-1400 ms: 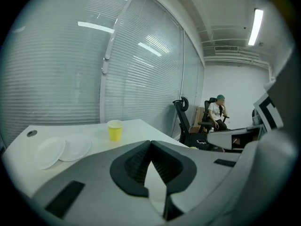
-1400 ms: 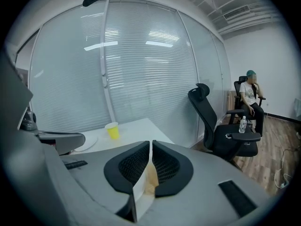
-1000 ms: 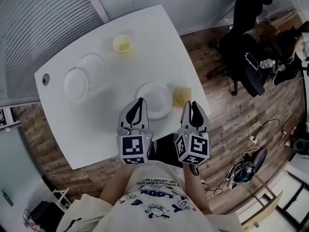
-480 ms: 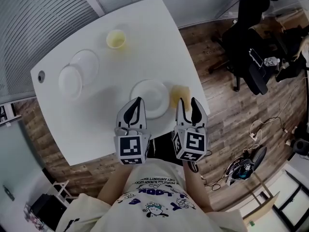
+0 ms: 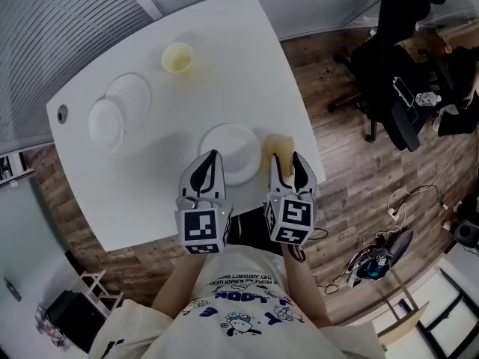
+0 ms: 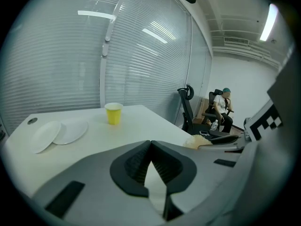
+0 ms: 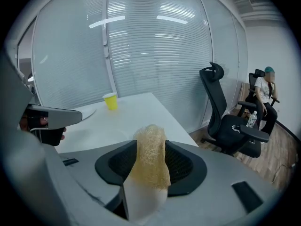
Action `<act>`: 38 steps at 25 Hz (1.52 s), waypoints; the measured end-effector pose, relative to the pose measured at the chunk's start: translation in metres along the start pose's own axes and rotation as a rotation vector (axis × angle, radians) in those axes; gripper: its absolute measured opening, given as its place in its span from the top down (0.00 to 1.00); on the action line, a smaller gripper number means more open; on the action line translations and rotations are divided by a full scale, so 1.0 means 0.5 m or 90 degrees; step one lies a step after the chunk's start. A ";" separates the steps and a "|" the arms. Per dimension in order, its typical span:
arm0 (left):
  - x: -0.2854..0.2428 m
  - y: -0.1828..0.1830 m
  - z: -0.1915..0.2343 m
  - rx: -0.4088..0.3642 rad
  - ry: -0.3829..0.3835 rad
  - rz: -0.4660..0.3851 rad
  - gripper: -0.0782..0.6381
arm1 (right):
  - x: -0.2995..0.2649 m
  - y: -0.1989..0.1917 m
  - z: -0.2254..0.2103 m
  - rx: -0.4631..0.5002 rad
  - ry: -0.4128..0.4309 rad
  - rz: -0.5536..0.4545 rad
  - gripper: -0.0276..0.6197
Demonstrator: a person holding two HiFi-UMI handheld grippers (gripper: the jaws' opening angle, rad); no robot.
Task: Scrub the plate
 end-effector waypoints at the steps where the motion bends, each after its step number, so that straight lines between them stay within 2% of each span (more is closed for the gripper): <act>1: -0.001 -0.001 -0.001 0.001 0.001 0.002 0.86 | -0.003 -0.002 -0.001 -0.003 0.002 0.004 0.70; 10: 0.000 -0.006 -0.006 0.013 0.015 0.008 0.86 | -0.011 -0.008 -0.007 0.000 0.021 0.009 0.73; 16: 0.011 -0.015 -0.005 0.038 0.016 0.010 0.86 | -0.005 -0.004 -0.005 -0.004 0.023 0.008 0.78; 20: 0.014 -0.018 -0.006 0.070 0.005 0.004 0.86 | 0.009 0.026 0.004 -0.013 0.026 -0.030 0.79; 26: 0.024 -0.017 -0.002 0.105 0.017 0.000 0.86 | 0.015 0.072 0.033 0.001 0.064 -0.067 0.79; 28: 0.029 -0.016 0.006 0.120 0.024 -0.006 0.86 | 0.014 0.078 0.045 0.009 0.077 -0.069 0.79; 31: 0.039 -0.020 0.023 0.171 0.030 -0.017 0.86 | 0.010 0.082 0.065 0.020 0.099 -0.068 0.79; 38: 0.061 -0.069 0.056 0.234 0.058 0.020 0.86 | -0.005 0.061 0.113 0.045 0.139 -0.041 0.79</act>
Point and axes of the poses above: the fingertips, and each gripper's own axes: x backward along the fingers, z to its left, y out of its top, the point moved 9 cm from there along x, backward along the fingers, and after that the axes turned 13 degrees about -x, right-handed, at the moved point
